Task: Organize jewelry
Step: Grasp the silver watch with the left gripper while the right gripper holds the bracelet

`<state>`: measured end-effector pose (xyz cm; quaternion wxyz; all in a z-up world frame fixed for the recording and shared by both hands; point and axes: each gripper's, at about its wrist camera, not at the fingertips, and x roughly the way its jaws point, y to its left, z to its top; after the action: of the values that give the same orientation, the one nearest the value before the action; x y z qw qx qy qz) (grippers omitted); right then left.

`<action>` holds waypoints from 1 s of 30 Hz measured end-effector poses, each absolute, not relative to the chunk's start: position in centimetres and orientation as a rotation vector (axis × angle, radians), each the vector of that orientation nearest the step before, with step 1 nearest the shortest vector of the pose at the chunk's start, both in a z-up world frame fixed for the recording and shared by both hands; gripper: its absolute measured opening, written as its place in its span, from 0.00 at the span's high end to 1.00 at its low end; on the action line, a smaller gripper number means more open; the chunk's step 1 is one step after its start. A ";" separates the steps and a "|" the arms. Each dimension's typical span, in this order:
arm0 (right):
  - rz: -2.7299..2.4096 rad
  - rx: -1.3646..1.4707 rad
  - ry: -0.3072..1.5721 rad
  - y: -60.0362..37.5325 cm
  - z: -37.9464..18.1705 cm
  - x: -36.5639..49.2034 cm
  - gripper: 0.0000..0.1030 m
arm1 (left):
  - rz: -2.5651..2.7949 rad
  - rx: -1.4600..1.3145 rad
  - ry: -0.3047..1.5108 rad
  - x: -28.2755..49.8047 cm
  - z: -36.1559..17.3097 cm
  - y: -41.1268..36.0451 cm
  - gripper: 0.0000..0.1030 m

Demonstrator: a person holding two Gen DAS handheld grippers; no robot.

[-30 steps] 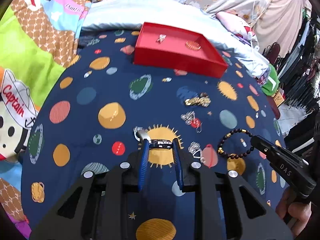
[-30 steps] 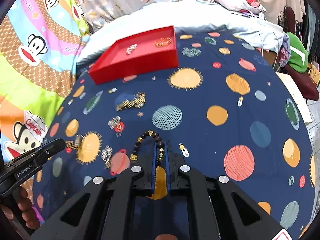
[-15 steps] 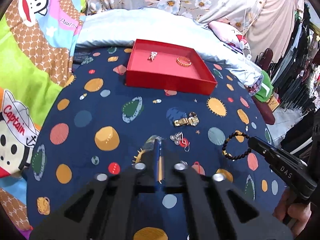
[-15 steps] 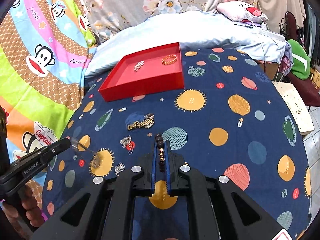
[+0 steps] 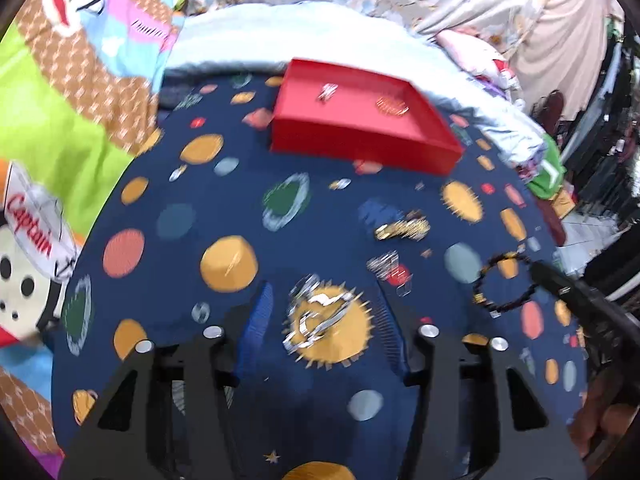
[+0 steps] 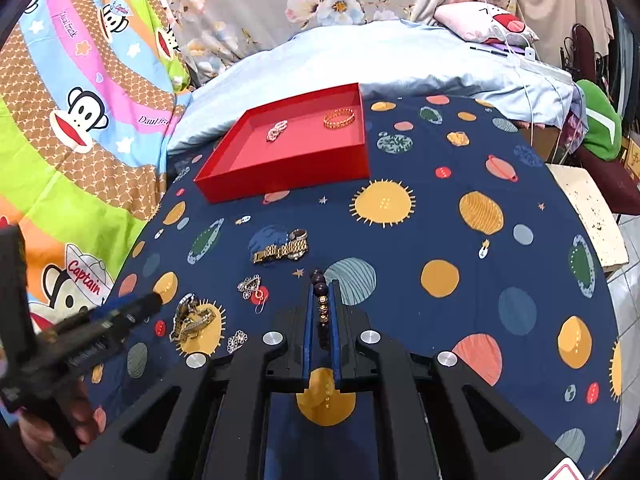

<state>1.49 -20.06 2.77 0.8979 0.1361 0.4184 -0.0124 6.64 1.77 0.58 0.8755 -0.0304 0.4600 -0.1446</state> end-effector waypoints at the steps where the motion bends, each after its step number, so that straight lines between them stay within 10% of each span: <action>1: -0.024 0.281 0.870 -20.0 2.6 1.5 0.94 | -0.298 -0.062 0.972 6.6 0.0 1.9 0.52; 11: -0.016 0.291 0.892 -19.8 1.8 1.7 0.94 | -0.276 -0.044 1.009 7.9 -2.6 1.5 0.60; 19: -0.022 0.296 0.903 -19.9 1.4 2.0 0.94 | -0.300 -0.059 1.038 8.9 -4.2 1.2 0.90; 30: -0.009 0.297 0.894 -19.7 1.8 2.3 0.94 | -0.327 -0.076 1.003 8.7 -2.7 1.4 0.95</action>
<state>2.29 -19.75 1.79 0.8911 0.1429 0.4308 -0.0045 8.72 1.41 -2.70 0.8633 -0.0364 0.4786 -0.1560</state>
